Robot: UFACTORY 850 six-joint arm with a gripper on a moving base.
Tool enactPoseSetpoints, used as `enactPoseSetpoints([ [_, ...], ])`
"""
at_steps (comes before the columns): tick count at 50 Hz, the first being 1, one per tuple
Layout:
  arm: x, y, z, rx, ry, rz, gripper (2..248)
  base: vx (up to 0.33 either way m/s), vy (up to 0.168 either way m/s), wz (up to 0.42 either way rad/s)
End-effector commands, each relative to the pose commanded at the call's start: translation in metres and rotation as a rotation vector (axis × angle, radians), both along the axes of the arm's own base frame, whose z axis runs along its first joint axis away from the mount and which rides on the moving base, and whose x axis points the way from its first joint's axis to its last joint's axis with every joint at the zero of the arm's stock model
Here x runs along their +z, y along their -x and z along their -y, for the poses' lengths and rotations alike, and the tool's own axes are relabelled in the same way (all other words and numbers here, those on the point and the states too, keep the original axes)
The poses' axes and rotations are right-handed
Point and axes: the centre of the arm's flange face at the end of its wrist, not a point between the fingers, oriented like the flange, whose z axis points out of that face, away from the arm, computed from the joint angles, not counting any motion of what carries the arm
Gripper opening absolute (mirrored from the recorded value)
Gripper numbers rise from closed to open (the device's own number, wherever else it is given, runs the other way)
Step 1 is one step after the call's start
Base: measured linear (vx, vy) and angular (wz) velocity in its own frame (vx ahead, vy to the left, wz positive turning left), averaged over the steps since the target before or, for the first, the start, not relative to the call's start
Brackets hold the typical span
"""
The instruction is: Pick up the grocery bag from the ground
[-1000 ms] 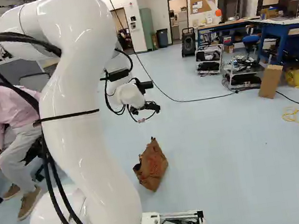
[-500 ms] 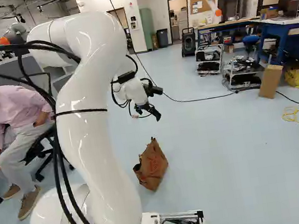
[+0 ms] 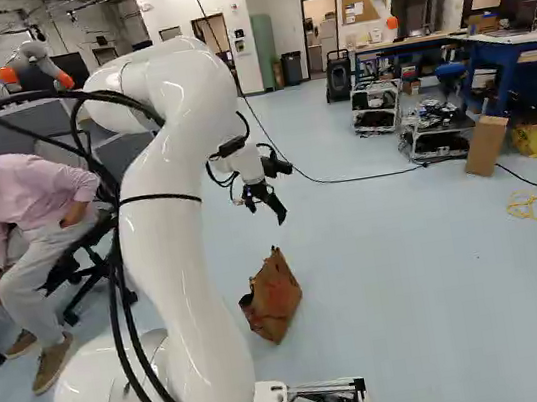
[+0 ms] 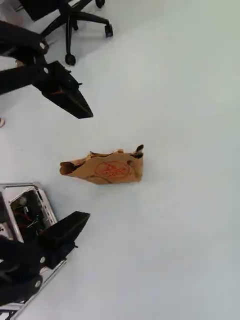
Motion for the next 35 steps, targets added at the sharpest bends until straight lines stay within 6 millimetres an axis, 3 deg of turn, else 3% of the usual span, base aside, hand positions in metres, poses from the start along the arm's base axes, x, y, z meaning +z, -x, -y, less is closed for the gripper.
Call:
enactPoseSetpoints([
  [7,-0.010,-0.005,0.001,-0.002,-0.002,-0.071,247,0.000,0.000,0.000],
  [21,-0.048,-0.012,0.003,-0.005,-0.004,-0.179,247,0.000,0.000,0.000],
  [35,-0.089,-0.019,-0.014,0.022,-0.002,-0.225,247,0.000,0.000,0.000],
])
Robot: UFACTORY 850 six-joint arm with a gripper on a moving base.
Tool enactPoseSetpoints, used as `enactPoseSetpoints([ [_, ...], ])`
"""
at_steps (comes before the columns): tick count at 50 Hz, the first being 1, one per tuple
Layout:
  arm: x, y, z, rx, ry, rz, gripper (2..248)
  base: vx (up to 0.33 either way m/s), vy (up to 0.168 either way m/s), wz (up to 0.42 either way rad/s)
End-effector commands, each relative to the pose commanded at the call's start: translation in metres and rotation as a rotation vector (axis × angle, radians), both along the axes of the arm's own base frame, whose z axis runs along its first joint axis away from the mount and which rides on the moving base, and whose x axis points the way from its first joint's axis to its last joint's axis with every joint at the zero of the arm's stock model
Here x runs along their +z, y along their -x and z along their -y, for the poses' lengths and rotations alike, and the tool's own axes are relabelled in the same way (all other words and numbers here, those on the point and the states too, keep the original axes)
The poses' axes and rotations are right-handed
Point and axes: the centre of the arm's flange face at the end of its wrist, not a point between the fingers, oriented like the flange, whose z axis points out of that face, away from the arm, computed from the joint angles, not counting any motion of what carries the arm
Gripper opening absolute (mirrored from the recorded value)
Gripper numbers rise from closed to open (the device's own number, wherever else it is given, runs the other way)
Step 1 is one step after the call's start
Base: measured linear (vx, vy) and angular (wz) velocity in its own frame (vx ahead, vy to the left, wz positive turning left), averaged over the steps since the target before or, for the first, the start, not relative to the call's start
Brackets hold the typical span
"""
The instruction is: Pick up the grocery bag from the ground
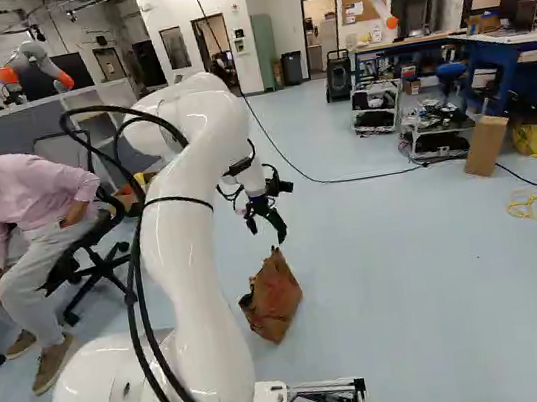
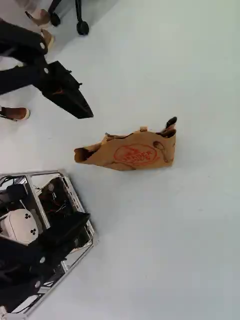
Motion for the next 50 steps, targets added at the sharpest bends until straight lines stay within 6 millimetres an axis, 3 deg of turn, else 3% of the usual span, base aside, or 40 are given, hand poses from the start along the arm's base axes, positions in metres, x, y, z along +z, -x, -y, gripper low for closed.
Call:
enactPoseSetpoints([
  [50,-0.147,-0.028,-0.054,0.096,0.005,0.053,247,0.000,0.000,0.000],
])
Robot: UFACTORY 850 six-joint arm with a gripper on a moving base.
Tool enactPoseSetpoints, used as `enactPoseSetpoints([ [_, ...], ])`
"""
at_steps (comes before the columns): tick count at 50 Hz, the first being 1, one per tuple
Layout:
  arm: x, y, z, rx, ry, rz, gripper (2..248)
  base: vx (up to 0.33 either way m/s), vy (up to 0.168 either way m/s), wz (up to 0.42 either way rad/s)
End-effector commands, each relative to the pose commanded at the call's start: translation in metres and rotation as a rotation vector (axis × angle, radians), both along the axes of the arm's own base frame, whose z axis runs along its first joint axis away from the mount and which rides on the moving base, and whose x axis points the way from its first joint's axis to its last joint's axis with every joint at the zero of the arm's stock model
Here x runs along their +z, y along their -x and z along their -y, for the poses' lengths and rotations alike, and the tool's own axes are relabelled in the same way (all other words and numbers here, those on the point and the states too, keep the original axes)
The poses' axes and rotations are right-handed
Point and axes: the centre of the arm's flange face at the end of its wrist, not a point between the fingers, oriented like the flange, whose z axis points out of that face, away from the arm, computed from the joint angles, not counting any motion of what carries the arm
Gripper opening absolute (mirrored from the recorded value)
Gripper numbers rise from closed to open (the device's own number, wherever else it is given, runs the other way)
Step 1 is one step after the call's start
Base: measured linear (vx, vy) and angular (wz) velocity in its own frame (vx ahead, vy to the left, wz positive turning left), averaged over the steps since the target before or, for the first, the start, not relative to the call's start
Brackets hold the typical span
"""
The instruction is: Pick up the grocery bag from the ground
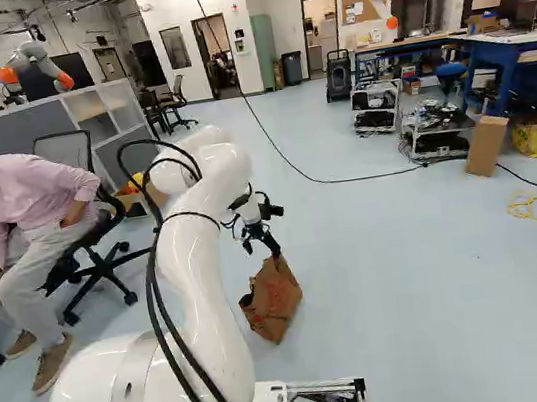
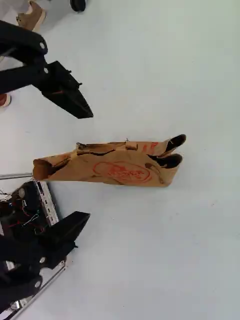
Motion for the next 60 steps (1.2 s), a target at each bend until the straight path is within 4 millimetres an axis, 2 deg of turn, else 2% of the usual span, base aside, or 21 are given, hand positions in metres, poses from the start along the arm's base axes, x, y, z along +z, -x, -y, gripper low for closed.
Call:
enactPoseSetpoints([
  [39,-0.111,-0.006,-0.004,0.005,-0.003,0.025,247,0.000,0.000,0.000],
  [46,-0.118,-0.006,-0.004,0.005,-0.003,0.025,247,0.000,0.000,0.000],
  [60,-0.120,-0.005,-0.004,0.005,-0.003,0.025,247,0.000,0.000,0.000],
])
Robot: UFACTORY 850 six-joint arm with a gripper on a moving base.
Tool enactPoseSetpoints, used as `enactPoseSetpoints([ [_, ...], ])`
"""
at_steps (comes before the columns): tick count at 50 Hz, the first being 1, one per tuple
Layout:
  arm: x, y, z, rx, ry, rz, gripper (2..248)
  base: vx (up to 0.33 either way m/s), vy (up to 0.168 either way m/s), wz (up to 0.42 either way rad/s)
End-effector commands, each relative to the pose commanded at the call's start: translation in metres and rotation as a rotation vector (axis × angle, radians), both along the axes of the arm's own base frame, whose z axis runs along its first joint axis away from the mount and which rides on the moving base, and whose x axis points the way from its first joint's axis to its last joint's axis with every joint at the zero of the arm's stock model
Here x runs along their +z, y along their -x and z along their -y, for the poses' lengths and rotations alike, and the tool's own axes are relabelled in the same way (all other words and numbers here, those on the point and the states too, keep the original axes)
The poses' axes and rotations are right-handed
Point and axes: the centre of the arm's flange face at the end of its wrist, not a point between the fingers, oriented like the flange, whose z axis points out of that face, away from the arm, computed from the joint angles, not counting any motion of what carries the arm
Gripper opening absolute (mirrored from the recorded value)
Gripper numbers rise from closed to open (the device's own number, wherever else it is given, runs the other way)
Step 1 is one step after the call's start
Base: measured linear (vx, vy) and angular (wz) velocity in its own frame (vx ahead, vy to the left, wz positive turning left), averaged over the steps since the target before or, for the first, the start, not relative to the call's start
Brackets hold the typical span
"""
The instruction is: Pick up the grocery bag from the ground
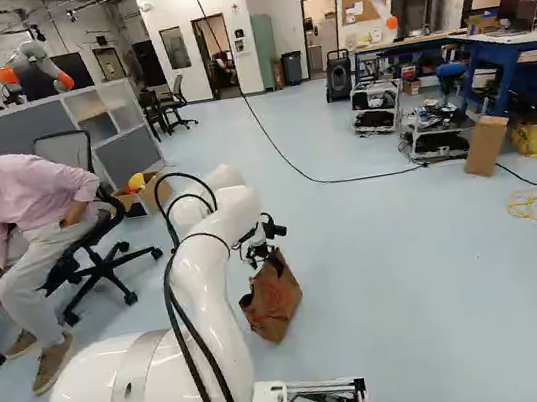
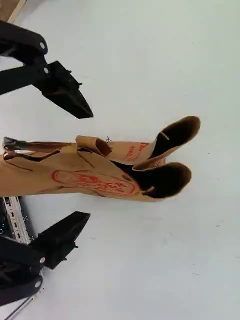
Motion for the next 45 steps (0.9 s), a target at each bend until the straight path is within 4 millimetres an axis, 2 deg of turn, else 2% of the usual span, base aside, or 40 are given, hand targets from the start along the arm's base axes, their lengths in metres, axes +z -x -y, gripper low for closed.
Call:
enactPoseSetpoints([
  [2,0.0000,0.0000,0.0000,0.000,0.000,0.000,247,0.000,0.000,0.000],
  [3,0.0000,0.0000,0.0000,0.000,0.000,0.000,231,0.000,0.000,0.000],
  [7,0.0000,0.0000,0.0000,0.000,0.000,0.000,231,0.000,0.000,0.000],
  [8,0.0000,0.0000,0.0000,0.000,0.000,0.000,194,0.000,0.000,0.000],
  [13,0.0000,0.0000,0.0000,0.000,0.000,0.000,194,0.000,0.000,0.000],
  [14,0.0000,0.0000,0.0000,0.000,0.000,0.000,156,0.000,0.000,0.000],
  [18,0.0000,0.0000,0.0000,0.000,0.000,0.000,156,0.000,0.000,0.000],
  [19,0.0000,0.0000,0.0000,0.000,0.000,0.000,118,0.000,0.000,0.000],
  [23,0.0000,0.0000,0.0000,0.000,0.000,0.000,118,0.000,0.000,0.000],
  [24,0.0000,0.0000,0.0000,0.000,0.000,0.000,79,0.000,0.000,0.000],
  [28,0.0000,0.0000,0.0000,0.000,0.000,0.000,79,0.000,0.000,0.000],
  [29,0.0000,0.0000,0.0000,0.000,0.000,0.000,41,0.000,0.000,0.000],
  [34,0.0000,0.0000,0.0000,0.000,0.000,0.000,41,0.000,0.000,0.000],
  [35,0.0000,0.0000,0.0000,0.000,0.000,0.000,24,0.000,0.000,0.000],
  [45,0.0000,-0.0001,0.0000,0.000,0.000,0.001,24,0.000,0.000,0.000],
])
